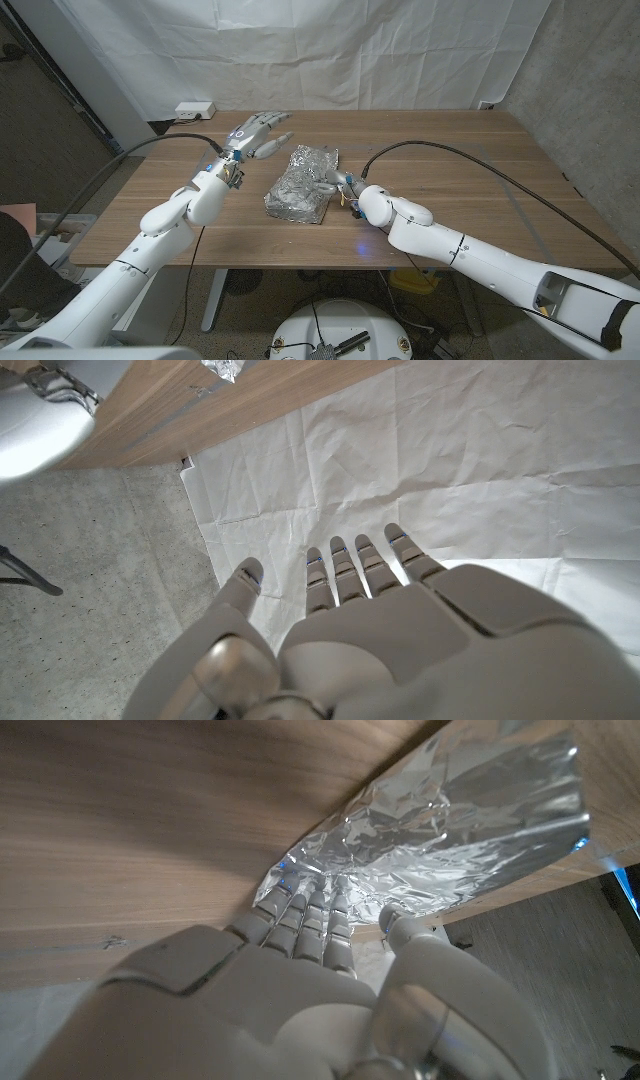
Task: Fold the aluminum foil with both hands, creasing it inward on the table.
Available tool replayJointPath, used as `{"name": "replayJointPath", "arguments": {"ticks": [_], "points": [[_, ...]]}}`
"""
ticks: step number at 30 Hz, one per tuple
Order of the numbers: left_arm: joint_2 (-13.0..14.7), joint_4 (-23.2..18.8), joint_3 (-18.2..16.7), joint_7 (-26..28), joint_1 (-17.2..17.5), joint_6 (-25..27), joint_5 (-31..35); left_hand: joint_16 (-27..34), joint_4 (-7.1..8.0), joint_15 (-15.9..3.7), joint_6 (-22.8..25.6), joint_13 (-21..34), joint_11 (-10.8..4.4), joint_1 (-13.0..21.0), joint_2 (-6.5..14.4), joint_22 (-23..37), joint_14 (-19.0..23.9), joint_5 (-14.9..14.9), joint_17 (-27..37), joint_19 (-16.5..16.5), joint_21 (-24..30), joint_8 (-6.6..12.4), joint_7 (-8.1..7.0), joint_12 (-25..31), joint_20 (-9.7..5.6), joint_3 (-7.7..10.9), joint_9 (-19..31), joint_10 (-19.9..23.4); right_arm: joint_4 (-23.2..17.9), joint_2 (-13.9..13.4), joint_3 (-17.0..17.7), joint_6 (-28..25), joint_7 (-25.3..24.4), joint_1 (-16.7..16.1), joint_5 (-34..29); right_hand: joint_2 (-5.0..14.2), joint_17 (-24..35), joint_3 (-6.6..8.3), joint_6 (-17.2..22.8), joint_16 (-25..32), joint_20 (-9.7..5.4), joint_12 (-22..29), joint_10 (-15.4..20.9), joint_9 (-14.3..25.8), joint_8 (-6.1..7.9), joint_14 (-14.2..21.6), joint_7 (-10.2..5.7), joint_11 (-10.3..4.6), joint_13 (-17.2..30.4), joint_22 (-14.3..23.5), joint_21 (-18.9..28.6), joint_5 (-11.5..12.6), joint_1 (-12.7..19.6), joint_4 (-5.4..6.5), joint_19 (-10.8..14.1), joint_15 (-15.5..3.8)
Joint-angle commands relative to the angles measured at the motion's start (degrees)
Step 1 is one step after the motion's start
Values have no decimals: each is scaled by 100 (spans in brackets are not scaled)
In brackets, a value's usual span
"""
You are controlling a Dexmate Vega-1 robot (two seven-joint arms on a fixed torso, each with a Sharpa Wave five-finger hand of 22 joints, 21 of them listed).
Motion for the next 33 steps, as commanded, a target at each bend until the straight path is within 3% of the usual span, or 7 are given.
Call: {"name": "replayJointPath", "arguments": {"ticks": [1, 10, 20, 33], "points": [[18, 64, -49, 55, 25, -75, -84, 27, 40, -76, -50, -6, 28, -29, 24, 2, -35, 11, 8, -20, -32, 27, -5, 24, 13, -4, 15, -26, 359, 187, -828, -865, 947, 604, -922, 4, -15, -8, -76, -35, -104, -21, -65, 2, -21, -69, -18, -18, 5, 15, -34, 11, 48, -53, -39, -57], [22, 212, 0, 52, -96, -183, -135, 29, 45, -76, -66, -35, 15, -36, 25, -2, -43, 12, 4, -25, -39, 36, -8, 31, 5, 0, 13, -39, 396, 140, -758, -1223, 833, 677, -1205, 14, -38, 28, -89, -38, -97, -7, -84, 0, -2, -74, -14, -20, 4, 14, -66, 23, 124, -134, -23, -55], [6, 384, 89, 29, -230, -270, -184, 25, 51, -72, -86, -68, 26, -44, 27, -5, -70, 14, 1, -54, -58, 42, -8, 33, -1, 6, 12, -71, -155, -76, -348, -1474, 88, 457, -1583, 1, -72, 81, -65, -27, -48, 33, -33, -3, 32, -26, -68, -44, 2, 12, -100, 28, 258, -284, 44, -80], [-8, 551, 186, 9, -376, -335, -216, 25, 61, -72, -98, -107, 33, -55, 32, -9, -95, 17, -1, -62, -70, 53, 0, 41, -9, 14, 11, -94, -715, -184, -82, -1306, -331, 159, -1866, 4, -92, 134, -31, -8, 19, 55, 11, -5, 57, 46, -151, -65, -1, 14, -131, 31, 407, -437, 142, -109]]}}
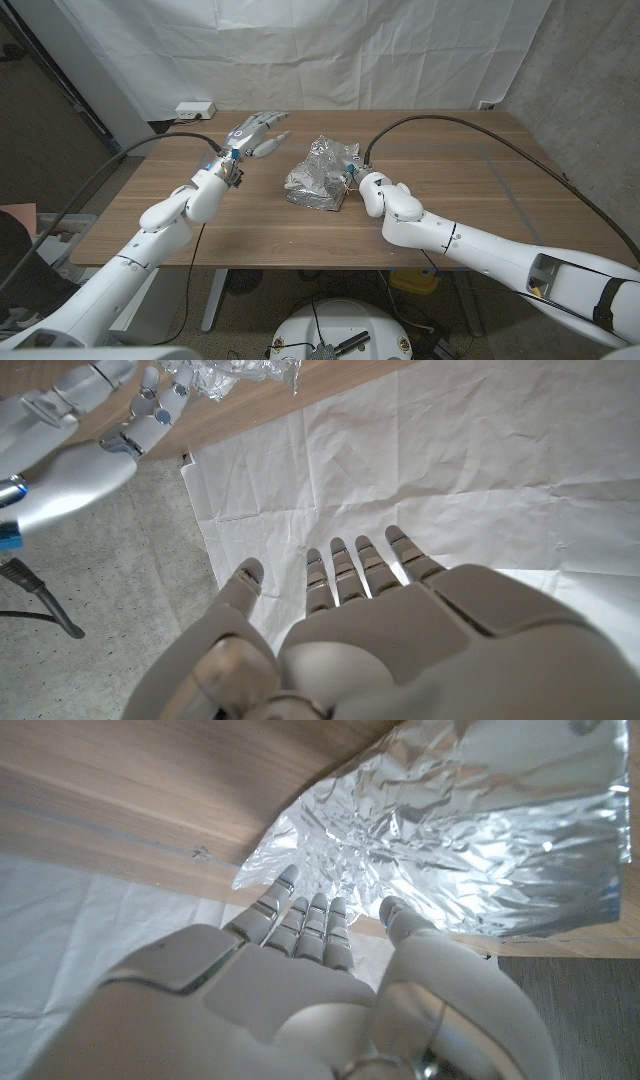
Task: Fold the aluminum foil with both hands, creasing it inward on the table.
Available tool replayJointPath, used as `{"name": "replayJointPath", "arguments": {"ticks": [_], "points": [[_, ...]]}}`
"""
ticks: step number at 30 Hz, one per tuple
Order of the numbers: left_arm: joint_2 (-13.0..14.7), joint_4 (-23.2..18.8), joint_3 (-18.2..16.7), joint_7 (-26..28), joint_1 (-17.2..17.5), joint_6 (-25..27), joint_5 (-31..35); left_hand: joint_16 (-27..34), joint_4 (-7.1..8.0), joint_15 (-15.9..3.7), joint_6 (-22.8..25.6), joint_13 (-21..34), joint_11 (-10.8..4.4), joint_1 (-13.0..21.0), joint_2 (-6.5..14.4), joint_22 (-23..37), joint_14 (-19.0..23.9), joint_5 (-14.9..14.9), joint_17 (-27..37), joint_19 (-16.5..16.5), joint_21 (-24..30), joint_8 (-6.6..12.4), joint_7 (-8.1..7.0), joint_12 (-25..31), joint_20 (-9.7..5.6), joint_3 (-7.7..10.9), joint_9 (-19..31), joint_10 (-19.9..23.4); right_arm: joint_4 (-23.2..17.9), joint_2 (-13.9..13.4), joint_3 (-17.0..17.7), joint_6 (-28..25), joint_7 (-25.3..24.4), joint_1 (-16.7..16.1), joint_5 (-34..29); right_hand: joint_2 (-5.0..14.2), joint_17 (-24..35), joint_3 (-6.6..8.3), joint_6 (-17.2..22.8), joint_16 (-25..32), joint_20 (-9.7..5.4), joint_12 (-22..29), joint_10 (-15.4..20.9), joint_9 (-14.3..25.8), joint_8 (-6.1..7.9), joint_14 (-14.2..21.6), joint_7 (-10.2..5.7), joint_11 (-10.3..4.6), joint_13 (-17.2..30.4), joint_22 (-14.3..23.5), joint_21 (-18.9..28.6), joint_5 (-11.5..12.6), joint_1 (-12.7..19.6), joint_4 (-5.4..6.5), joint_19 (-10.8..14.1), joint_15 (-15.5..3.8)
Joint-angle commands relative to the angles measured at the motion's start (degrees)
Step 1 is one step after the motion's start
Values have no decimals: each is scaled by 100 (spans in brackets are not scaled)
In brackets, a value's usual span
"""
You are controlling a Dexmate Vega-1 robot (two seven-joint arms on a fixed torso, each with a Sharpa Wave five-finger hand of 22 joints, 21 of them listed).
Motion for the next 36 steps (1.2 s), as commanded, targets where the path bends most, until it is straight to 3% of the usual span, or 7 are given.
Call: {"name": "replayJointPath", "arguments": {"ticks": [1, 6, 8, 17, 24, 36], "points": [[-20, 173, 105, -36, -149, -64, -32, 25, 38, -62, -19, -3, -8, -55, 33, 18, -24, 17, -3, -1, -9, 29, -18, 42, -9, 24, 16, -14, -564, -132, 264, 126, -453, -269, -327, 3, 8, 39, 6, 23, 37, 36, 76, -7, 42, 89, -76, -42, 15, 0, -26, 28, 153, -99, 73, -110], [-38, 237, 152, -30, -219, -69, -21, 27, 42, -61, -22, -15, -5, -59, 35, 17, -26, 18, -4, -3, -12, 32, -12, 43, -12, 27, 16, -23, -795, -177, 449, 426, -620, -499, -198, 14, 8, 59, 28, 50, 42, 51, 122, -7, 54, 167, -104, -71, 14, 2, -26, 26, 218, -157, 159, -161], [-50, 259, 171, -19, -246, -63, -10, 27, 44, -61, -28, -20, -5, -61, 36, 17, -27, 18, -4, -3, -14, 31, -13, 46, -12, 28, 16, -24, -845, -181, 525, 599, -658, -577, -85, 64, 18, 98, 32, 72, -26, 68, 182, -5, 58, 227, -139, -130, 15, 6, -24, 26, 298, -196, 264, -214], [-85, 302, 241, -39, -324, -34, -7, 29, 49, -58, -52, -43, 1, -68, 35, 16, -34, 18, -5, -8, -21, 30, -12, 50, -11, 32, 15, -38, -632, -54, 729, 1137, -613, -785, 497, 93, 47, 120, 26, 80, -86, 63, 190, -1, 57, 219, -158, -118, 19, 11, -41, 11, 331, -162, 321, -208], [-104, 318, 278, -73, -367, 13, -4, 31, 52, -64, -63, -58, 1, -72, 35, 15, -38, 18, -6, -6, -25, 32, -22, 57, -17, 35, 15, -37, -294, 83, 589, 1401, -450, -783, 743, 86, 65, 97, 14, 87, -95, 51, 164, 2, 53, 212, -150, -99, 20, 13, -61, -1, 301, -116, 315, -208], [-121, 405, 356, -126, -487, -21, -48, 31, 61, -64, -85, -84, -6, -81, 37, 14, -50, 19, -7, -9, -34, 33, -16, 62, -12, 42, 14, -56, 102, 158, 302, 1387, -276, -659, 619, 134, 103, 155, -182, 27, -198, -31, -89, 6, -5, -23, -184, -159, 27, 17, -202, 2, 336, 2, 146, -247]]}}
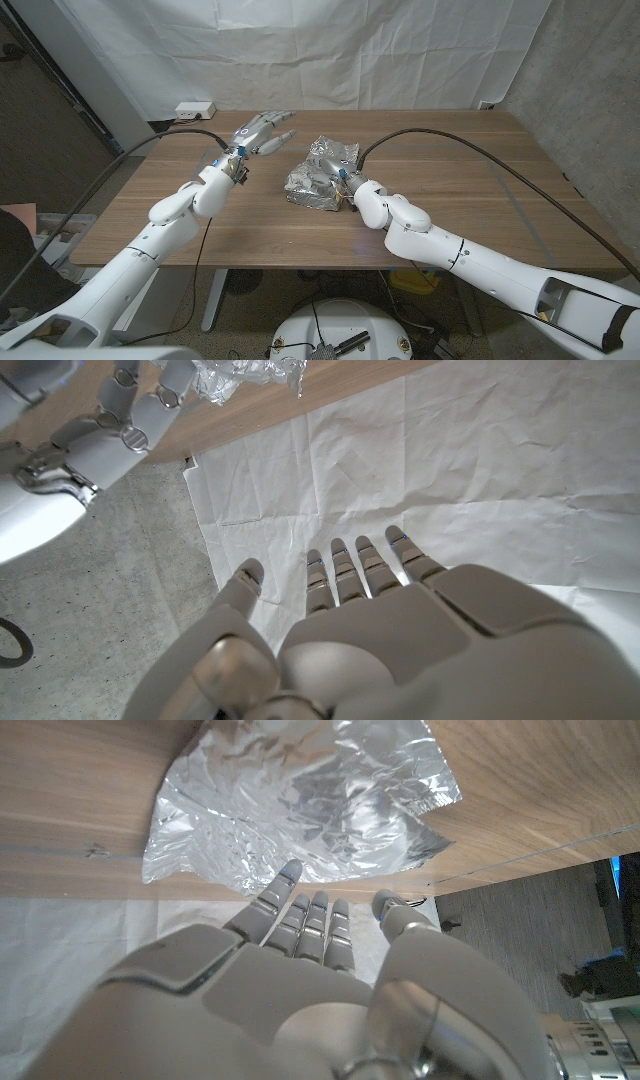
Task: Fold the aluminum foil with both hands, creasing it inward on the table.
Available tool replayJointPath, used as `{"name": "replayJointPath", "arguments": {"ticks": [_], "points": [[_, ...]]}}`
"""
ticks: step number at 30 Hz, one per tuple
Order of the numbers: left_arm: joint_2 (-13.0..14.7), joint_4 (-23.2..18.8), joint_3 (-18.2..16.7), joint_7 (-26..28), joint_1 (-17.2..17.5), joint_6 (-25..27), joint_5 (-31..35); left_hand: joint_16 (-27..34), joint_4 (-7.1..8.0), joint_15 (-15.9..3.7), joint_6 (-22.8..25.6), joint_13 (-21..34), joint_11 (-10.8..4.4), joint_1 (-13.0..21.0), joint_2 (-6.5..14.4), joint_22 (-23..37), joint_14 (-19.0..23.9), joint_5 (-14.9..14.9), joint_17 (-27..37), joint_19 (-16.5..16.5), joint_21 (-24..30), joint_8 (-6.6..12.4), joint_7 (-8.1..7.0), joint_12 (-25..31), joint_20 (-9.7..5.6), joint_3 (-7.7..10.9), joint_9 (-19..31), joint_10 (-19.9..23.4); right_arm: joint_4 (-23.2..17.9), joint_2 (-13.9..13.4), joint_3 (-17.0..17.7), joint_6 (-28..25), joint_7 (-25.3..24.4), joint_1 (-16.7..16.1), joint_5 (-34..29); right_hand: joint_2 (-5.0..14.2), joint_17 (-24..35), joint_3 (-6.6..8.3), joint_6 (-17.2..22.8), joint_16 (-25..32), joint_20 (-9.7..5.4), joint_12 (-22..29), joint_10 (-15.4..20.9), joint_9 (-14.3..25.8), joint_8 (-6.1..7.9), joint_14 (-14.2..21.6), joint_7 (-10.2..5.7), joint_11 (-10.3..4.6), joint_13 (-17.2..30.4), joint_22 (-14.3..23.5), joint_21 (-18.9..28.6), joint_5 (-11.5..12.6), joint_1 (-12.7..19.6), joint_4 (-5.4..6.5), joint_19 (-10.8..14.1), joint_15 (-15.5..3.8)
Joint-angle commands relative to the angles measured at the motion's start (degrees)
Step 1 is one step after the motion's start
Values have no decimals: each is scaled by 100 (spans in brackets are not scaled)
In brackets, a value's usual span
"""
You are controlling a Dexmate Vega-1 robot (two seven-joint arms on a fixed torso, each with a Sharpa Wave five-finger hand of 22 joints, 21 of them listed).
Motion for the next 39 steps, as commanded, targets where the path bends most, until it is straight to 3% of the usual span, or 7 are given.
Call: {"name": "replayJointPath", "arguments": {"ticks": [1, 22, 32, 39], "points": [[-24, 90, 79, -48, -122, -25, -49, 30, 38, -47, -22, -6, 1, -44, 43, 12, -32, 19, -8, -9, -12, 34, -18, 35, -15, 19, 13, -28, 400, 100, -226, 106, 223, 80, 29, 12, 34, 34, -92, -18, -176, -28, -110, 5, -19, -90, -29, -29, 11, 16, -48, 1, 71, 35, -56, -244], [3, 116, 70, 23, -114, -81, -66, 34, 54, -52, -34, -33, -11, -60, 45, 12, -38, 22, -8, -6, -21, 41, -22, 44, -31, 25, 13, -39, 627, 101, -308, -122, 488, 201, 151, -33, 37, 45, -232, -30, -176, -26, -205, 7, -29, -184, -23, -19, 14, 15, -125, -8, 106, 73, -98, -204], [-8, 164, 98, 40, -142, -121, -71, 34, 61, -51, -35, -47, 0, -67, 44, 12, -44, 22, -10, -6, -28, 46, -22, 50, -30, 30, 13, -43, 200, -52, 5, 163, -27, 67, 192, -67, 32, 6, -200, 5, -105, 13, -155, 7, 7, -121, -43, 36, 14, 14, -143, -16, 96, 85, -44, -141], [-26, 152, 104, 72, -117, -123, -66, 34, 64, -46, -40, -54, 8, -71, 41, 11, -46, 22, -10, -5, -31, 46, -27, 52, -27, 32, 12, -48, 370, 116, 159, 616, -269, 259, 264, -85, 26, -18, -114, 27, -76, 43, -89, 7, 45, -65, -66, 37, 13, 14, -152, -19, 99, 78, 8, -127]]}}
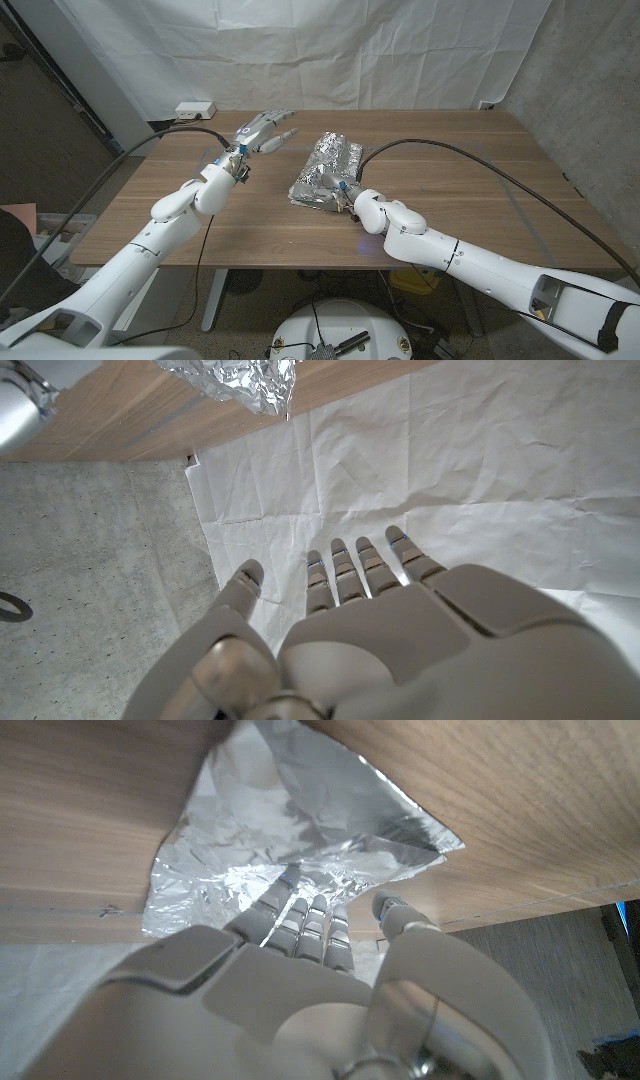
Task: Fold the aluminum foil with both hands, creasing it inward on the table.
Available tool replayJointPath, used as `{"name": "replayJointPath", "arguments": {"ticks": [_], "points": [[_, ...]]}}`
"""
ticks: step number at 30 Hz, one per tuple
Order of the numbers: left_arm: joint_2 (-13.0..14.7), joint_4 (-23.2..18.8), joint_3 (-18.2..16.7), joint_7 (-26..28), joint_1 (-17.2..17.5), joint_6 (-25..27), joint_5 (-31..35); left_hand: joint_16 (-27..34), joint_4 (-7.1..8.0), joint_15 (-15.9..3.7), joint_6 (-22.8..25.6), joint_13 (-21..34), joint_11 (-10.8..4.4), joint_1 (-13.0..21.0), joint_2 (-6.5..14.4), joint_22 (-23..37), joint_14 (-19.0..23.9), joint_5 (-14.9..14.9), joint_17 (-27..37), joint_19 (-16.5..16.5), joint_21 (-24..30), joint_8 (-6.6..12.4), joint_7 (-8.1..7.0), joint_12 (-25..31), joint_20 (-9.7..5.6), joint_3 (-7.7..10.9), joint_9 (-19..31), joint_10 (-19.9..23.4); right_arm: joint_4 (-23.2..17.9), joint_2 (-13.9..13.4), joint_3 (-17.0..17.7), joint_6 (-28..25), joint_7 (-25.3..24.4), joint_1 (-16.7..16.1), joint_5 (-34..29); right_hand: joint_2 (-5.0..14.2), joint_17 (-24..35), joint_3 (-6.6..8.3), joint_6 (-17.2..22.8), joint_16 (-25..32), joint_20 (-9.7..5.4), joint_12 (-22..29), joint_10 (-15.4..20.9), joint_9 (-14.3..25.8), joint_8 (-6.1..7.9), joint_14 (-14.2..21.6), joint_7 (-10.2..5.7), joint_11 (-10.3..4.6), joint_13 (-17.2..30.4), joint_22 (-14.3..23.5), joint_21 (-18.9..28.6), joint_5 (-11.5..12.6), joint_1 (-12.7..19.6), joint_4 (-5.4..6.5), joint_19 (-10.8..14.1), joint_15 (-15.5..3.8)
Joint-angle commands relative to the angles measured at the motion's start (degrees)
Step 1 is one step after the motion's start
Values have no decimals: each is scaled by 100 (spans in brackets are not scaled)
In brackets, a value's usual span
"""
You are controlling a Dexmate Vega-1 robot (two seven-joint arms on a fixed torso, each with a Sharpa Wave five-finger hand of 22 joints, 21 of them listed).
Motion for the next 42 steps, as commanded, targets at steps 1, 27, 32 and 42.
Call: {"name": "replayJointPath", "arguments": {"ticks": [1, 27, 32, 42], "points": [[-26, 11, 19, 28, 18, -13, -11, 34, 32, -76, -12, -3, -9, -34, 79, 10, -14, 22, 19, -6, -9, 24, 5, 53, -25, 0, 12, -36, 54, 142, 273, 721, -585, 174, 117, -58, 15, -33, 82, 24, -127, 41, 76, 7, 47, 57, -28, 20, 13, 2, -6, -20, 22, -6, 16, -142], [-21, -253, -134, 85, 254, 195, 4, 37, 43, -85, -11, -22, -27, -46, 75, 10, -16, 23, 18, -3, -21, 30, 1, 62, -17, 10, 11, -40, 2077, 870, 141, 1734, -462, 1147, 370, -143, 35, -287, 210, 63, -68, 72, 176, 11, 84, 132, 26, 81, 8, 6, -71, -42, -232, 143, 100, -75], [-13, -338, -167, 76, 320, 246, 24, 37, 44, -85, -9, -26, -8, -48, 74, 10, -16, 24, 17, -1, -24, 32, 2, 65, -16, 13, 11, -37, 2431, 928, 48, 1836, -272, 1269, 473, -152, 44, -352, 218, 69, -59, 76, 198, 11, 82, 138, 48, 97, 8, 7, -87, -41, -322, 205, 111, -64], [0, -396, -188, 69, 353, 253, 49, 38, 43, -89, -4, -32, -20, -49, 70, 10, -14, 24, 15, 1, -30, 35, 5, 68, -18, 18, 11, -40, 3011, 1050, -32, 2023, 8, 1405, 759, -139, 60, -435, 212, 72, -73, 68, 193, 12, 73, 129, 55, 82, 7, 8, -119, -32, -451, 299, 111, -67]]}}
